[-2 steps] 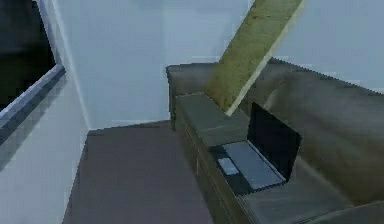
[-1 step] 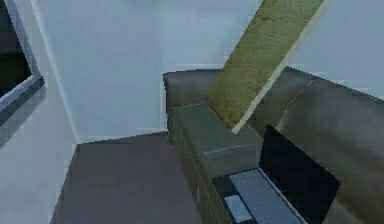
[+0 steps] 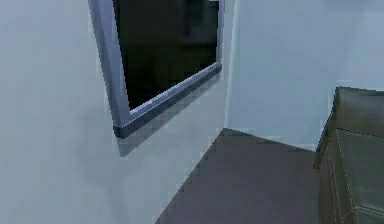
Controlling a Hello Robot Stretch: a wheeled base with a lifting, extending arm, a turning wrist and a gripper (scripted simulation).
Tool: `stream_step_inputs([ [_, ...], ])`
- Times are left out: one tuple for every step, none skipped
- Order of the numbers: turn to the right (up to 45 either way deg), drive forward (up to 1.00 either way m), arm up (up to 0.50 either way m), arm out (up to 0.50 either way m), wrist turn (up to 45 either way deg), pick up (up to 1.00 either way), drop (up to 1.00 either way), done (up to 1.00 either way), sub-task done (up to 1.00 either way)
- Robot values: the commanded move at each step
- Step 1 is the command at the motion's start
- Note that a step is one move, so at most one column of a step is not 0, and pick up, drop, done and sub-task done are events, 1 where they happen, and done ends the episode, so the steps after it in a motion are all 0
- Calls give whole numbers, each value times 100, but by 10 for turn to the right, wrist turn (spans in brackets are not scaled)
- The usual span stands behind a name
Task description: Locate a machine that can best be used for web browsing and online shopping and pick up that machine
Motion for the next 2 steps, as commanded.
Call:
stream_step_inputs([
  [-180,0,0,0,0,0,0,0,0],
  [0,0,0,20,0,0,0,0,0],
])
